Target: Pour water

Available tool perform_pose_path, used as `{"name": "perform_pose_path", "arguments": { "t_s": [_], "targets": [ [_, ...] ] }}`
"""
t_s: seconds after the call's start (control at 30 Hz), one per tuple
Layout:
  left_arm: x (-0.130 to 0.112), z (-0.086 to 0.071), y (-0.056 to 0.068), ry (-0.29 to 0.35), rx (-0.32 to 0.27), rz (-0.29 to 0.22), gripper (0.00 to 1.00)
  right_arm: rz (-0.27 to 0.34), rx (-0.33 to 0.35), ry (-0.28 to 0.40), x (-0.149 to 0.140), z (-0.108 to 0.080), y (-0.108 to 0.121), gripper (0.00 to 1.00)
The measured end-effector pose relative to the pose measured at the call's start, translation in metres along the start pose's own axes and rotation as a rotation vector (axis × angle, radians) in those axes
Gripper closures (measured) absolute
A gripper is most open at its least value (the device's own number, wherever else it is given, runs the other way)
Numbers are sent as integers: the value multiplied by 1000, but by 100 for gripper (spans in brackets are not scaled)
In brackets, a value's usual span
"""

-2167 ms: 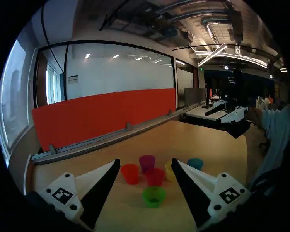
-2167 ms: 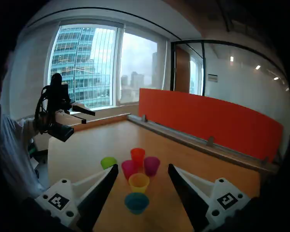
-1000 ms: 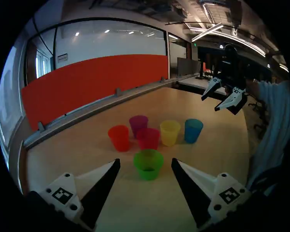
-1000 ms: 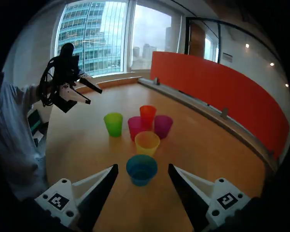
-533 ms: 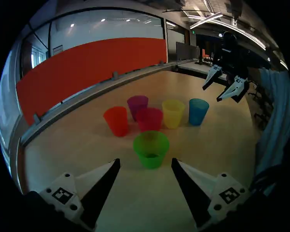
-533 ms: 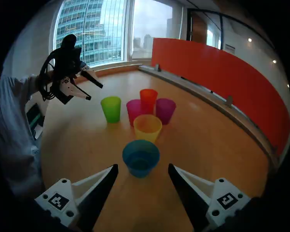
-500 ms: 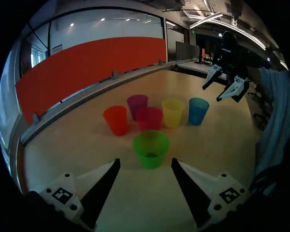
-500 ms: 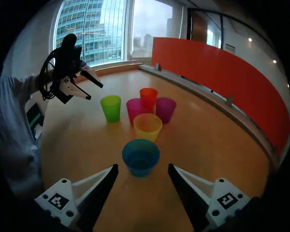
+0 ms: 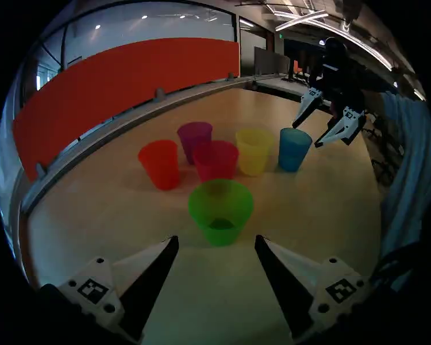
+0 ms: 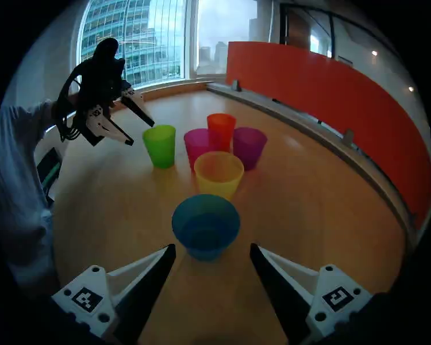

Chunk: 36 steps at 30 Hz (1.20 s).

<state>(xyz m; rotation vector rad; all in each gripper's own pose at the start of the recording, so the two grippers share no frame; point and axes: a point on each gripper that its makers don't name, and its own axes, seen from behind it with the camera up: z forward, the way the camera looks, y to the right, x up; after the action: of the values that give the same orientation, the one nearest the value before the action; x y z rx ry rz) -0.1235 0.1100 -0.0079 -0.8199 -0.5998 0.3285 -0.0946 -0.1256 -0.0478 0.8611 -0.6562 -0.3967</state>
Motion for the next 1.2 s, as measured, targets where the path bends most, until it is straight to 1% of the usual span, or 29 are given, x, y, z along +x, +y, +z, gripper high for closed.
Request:
{"name": "perform_pose_path", "arguments": {
  "t_s": [0.37, 0.57, 0.93, 1.2],
  "targets": [
    [-2, 24, 1, -25, -32, 8, 1, -4, 24, -9, 1, 24, -2, 0],
    [4, 35, 2, -15, -42, 4, 1, 0, 34, -10, 2, 33, -3, 0],
    [17, 48, 8, 1, -65, 1, 1, -2, 36, 1, 7, 40, -5, 0],
    [19, 54, 7, 3, -68, -7, 1, 3, 40, 13, 9, 41, -5, 0]
  ]
}}
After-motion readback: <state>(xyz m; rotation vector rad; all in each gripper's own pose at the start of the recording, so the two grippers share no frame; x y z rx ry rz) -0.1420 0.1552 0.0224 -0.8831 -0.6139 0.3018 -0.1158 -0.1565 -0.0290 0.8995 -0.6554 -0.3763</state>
